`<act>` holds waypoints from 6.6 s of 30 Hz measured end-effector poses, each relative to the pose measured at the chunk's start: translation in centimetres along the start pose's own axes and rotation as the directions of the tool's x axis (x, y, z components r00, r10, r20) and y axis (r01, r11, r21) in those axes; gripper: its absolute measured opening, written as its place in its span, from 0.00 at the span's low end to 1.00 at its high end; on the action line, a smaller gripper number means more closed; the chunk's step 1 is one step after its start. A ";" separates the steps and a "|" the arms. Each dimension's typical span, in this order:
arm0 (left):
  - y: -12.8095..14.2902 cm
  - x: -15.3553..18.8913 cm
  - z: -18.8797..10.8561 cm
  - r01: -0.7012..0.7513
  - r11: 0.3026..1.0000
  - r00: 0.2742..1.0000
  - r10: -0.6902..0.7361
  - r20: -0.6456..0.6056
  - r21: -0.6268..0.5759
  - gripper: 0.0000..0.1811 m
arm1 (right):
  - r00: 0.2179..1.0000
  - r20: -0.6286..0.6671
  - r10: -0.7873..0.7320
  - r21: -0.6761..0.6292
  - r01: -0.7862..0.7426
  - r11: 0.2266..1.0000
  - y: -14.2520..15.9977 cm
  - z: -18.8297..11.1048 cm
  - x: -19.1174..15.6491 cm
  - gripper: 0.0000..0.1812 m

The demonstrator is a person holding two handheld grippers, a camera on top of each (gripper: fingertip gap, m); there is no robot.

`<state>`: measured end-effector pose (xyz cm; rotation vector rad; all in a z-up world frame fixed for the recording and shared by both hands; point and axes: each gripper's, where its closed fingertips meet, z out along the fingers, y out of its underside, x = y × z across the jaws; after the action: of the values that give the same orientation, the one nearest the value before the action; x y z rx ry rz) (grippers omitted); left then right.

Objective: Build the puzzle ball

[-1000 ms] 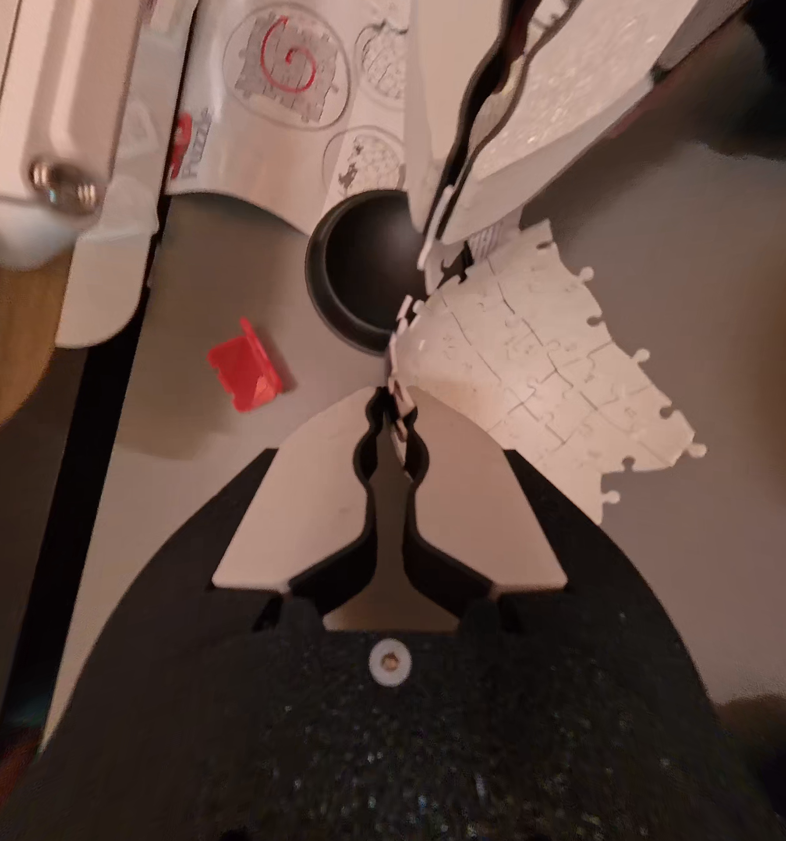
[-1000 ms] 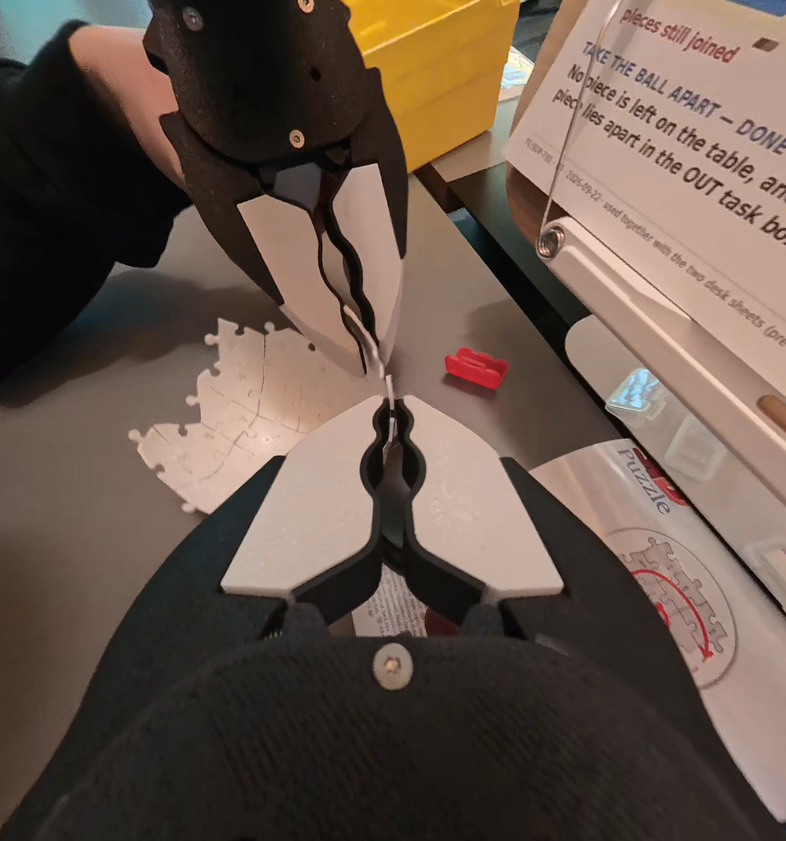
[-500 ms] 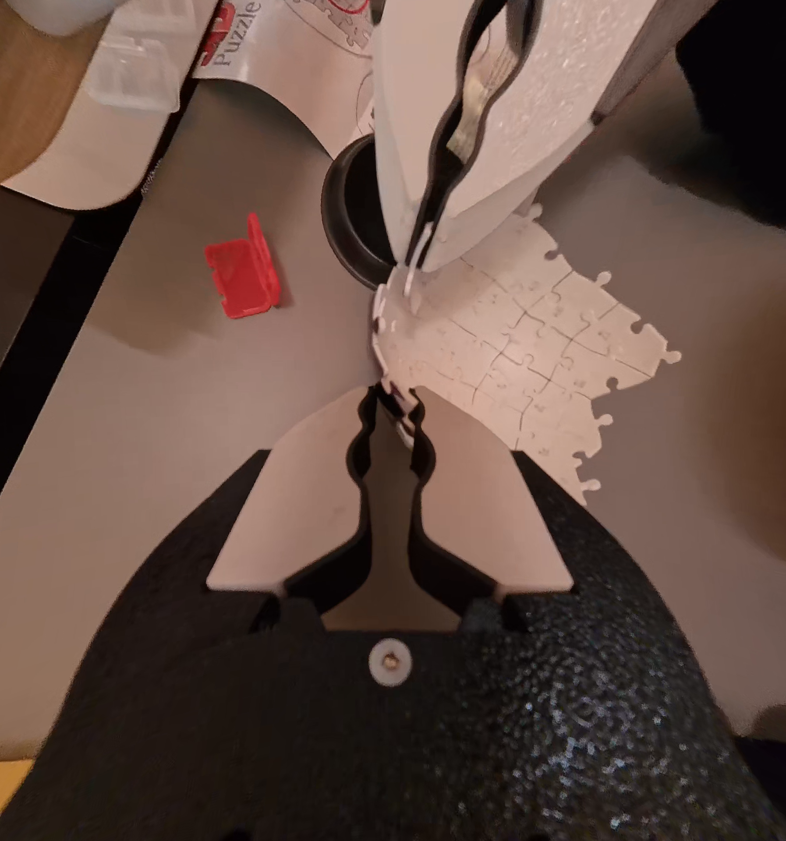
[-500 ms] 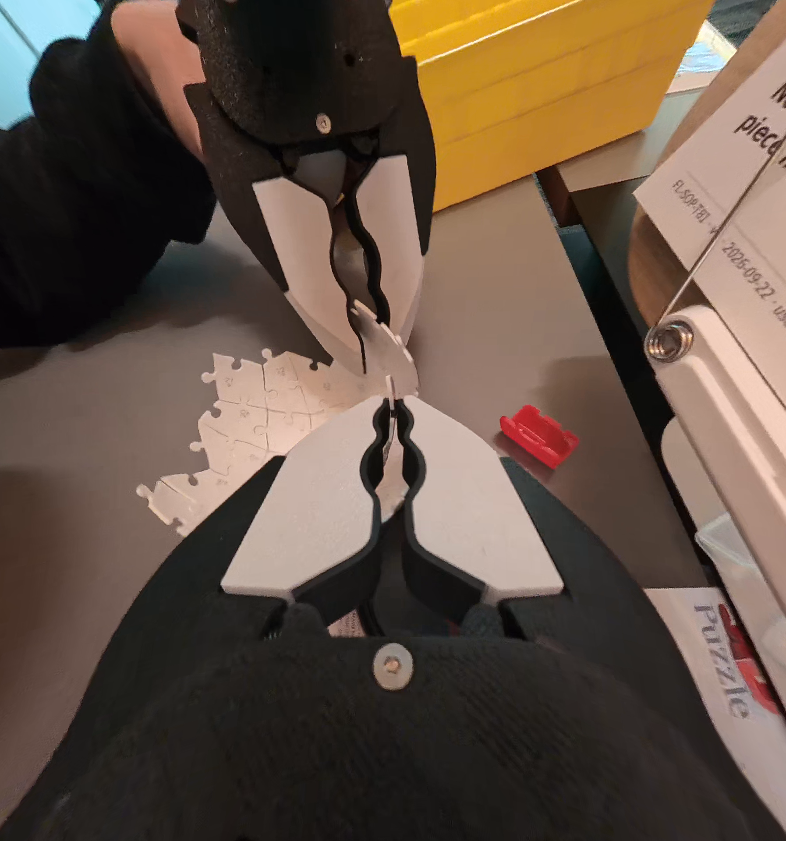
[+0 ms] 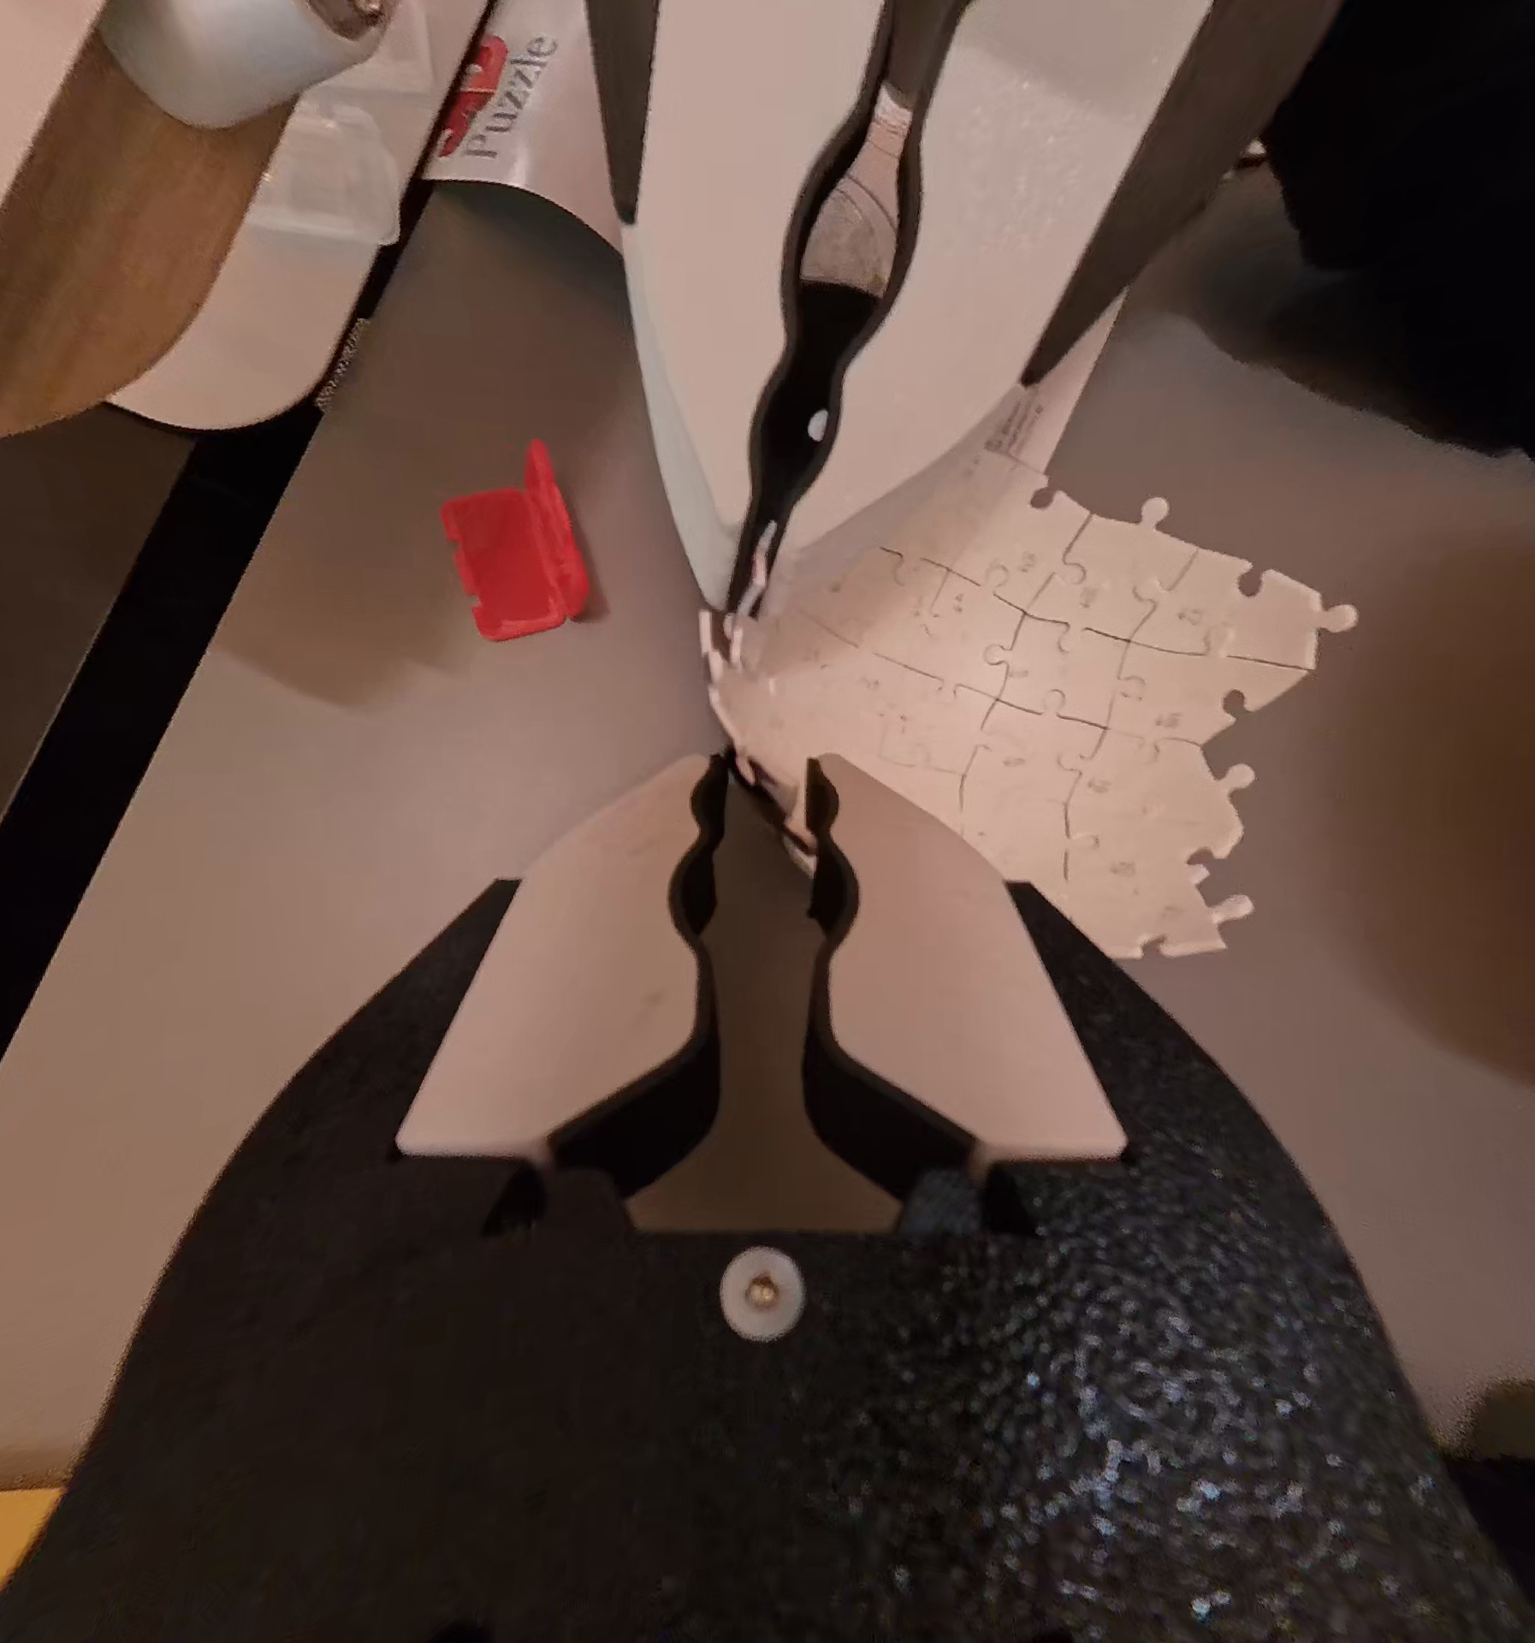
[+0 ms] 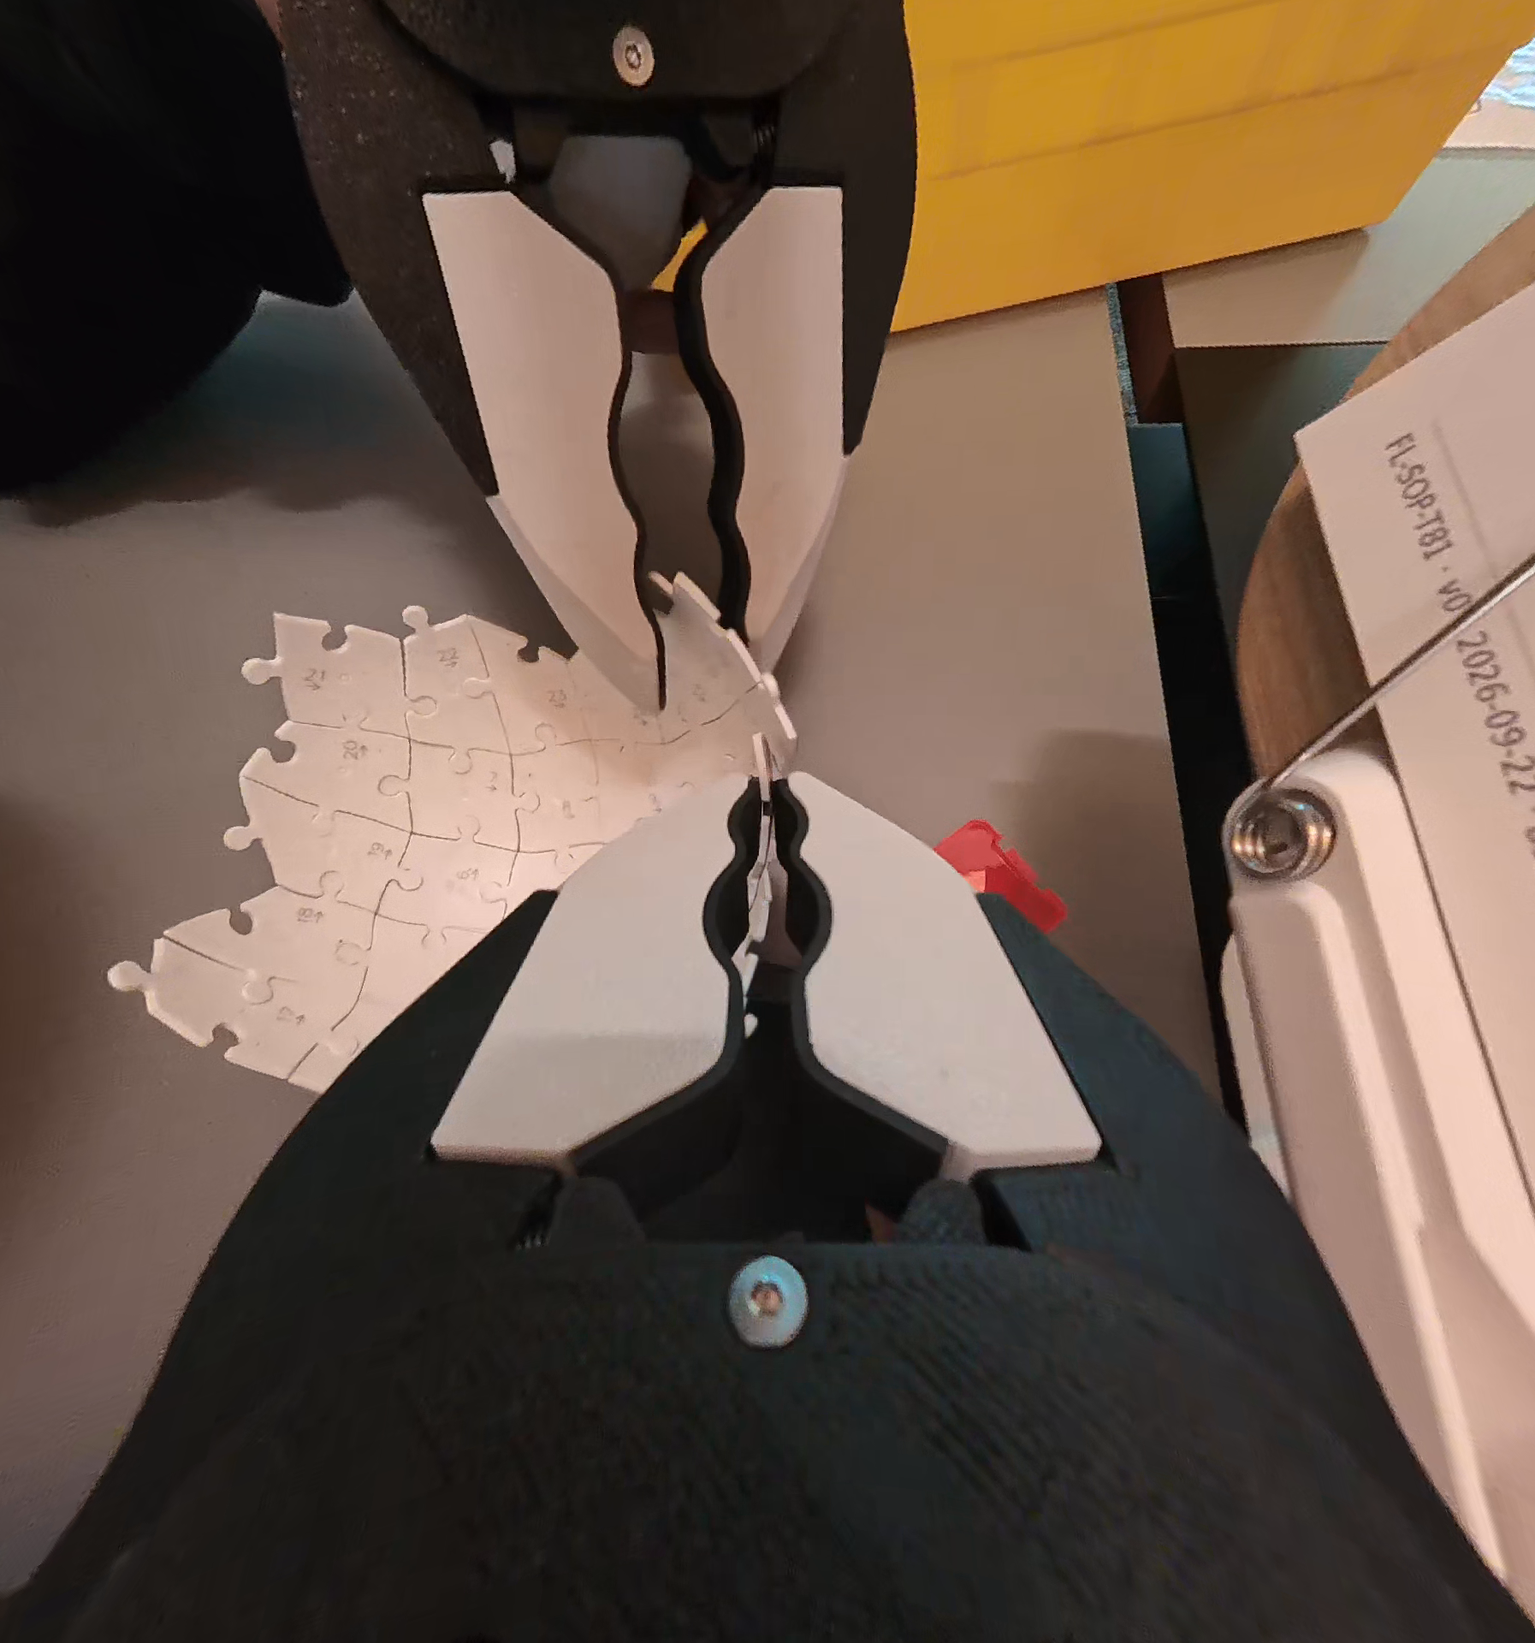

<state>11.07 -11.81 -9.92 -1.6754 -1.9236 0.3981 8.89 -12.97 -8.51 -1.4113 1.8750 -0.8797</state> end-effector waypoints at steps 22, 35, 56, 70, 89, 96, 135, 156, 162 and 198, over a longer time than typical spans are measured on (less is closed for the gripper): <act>-0.6 -1.6 0.8 -0.023 1.000 0.999 0.024 0.027 -0.020 0.07 | 0.998 0.052 0.033 -0.009 -0.032 0.999 0.5 0.7 0.2 0.01; -2.7 -1.6 0.4 -0.006 0.999 0.997 0.010 -0.080 0.046 0.11 | 0.992 0.057 0.110 -0.066 -0.106 0.992 1.6 0.8 0.3 0.01; -5.1 2.1 -2.5 -0.230 0.968 0.972 0.224 0.069 0.098 0.02 | 0.995 0.080 0.063 0.110 -0.072 0.991 -3.5 -3.0 -2.2 0.01; -6.6 2.0 -2.5 -0.210 0.963 0.975 0.193 0.109 0.167 0.01 | 0.999 -0.023 0.043 0.071 -0.041 0.997 -2.4 -4.5 -1.5 0.03; -3.3 1.2 1.8 -0.229 0.973 0.973 0.229 -0.001 -0.009 0.21 | 0.966 -0.118 0.231 0.016 -0.230 0.973 1.6 -6.9 -1.9 0.01; -2.0 0.1 2.7 -0.107 0.993 0.993 0.104 -0.048 -0.049 0.15 | 0.951 -0.136 0.278 0.026 -0.277 0.960 3.1 -7.2 -2.9 0.01; 2.8 7.9 0.9 0.102 0.975 0.994 -0.110 -0.028 -0.199 0.05 | 0.987 -0.022 0.156 -0.035 -0.157 0.987 2.4 -2.5 -8.3 0.01; -0.2 4.9 -2.7 0.041 0.997 0.976 -0.027 0.214 -0.062 0.14 | 0.981 0.019 0.191 -0.020 -0.190 0.982 2.0 -3.4 -6.9 0.01; -4.1 5.7 -2.6 -0.140 0.990 0.959 0.130 0.252 0.020 0.13 | 0.990 0.004 0.144 -0.030 -0.144 0.989 1.5 -3.5 -6.8 0.01; -4.3 6.8 0.7 -0.188 0.982 0.971 0.191 0.145 -0.034 0.01 | 0.995 0.097 0.008 -0.104 0.002 0.995 1.4 -4.0 -6.7 0.01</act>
<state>6.72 -5.82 -6.66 -1.8976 -1.8810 0.5940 6.47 -5.63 -6.72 -1.4860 1.8722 -0.7069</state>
